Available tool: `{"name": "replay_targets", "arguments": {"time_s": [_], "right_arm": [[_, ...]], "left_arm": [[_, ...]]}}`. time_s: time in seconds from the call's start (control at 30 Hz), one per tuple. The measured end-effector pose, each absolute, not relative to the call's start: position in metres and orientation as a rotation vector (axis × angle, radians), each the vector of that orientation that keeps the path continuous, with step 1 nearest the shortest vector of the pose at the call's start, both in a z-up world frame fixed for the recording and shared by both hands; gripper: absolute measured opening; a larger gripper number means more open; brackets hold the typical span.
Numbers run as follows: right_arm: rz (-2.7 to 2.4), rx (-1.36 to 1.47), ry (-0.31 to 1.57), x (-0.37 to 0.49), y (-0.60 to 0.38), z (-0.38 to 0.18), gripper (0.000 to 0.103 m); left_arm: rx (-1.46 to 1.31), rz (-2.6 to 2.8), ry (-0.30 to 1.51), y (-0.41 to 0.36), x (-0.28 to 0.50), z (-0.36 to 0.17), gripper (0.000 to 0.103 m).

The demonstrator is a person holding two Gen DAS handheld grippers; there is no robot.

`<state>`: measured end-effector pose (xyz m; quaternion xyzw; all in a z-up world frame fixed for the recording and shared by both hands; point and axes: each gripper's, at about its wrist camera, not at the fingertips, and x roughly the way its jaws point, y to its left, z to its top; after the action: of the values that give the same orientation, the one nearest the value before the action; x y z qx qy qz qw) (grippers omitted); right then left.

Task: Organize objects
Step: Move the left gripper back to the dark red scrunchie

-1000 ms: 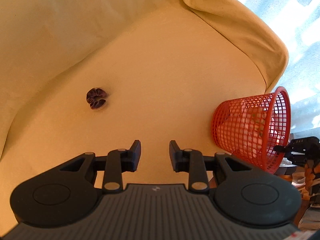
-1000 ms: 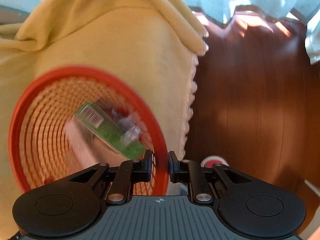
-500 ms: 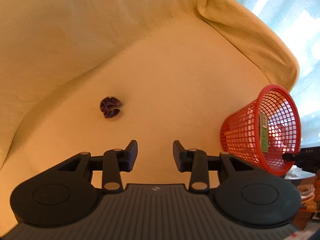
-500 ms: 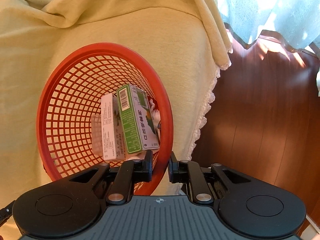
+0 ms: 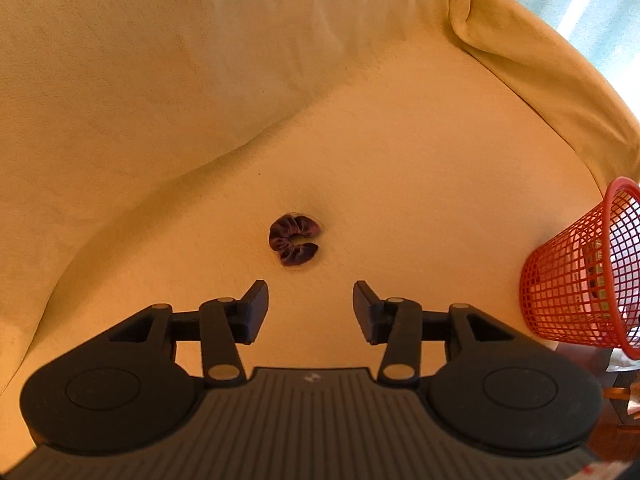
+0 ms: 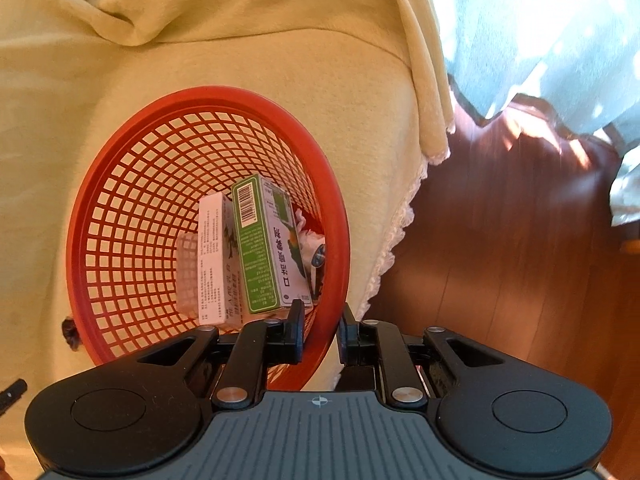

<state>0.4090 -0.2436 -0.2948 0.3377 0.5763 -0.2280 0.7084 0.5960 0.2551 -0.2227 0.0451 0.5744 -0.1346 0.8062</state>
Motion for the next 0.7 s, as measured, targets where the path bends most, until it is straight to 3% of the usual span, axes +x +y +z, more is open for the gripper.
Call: {"name": "replay_targets", "arguments": {"time_s": [0.7], "right_arm": [[-0.553, 0.586, 1.311, 0.439, -0.232, -0.293, 0.013]], "left_arm": [[0.109, -0.361, 1.240, 0.273, 0.632, -0.267, 0.043]]}}
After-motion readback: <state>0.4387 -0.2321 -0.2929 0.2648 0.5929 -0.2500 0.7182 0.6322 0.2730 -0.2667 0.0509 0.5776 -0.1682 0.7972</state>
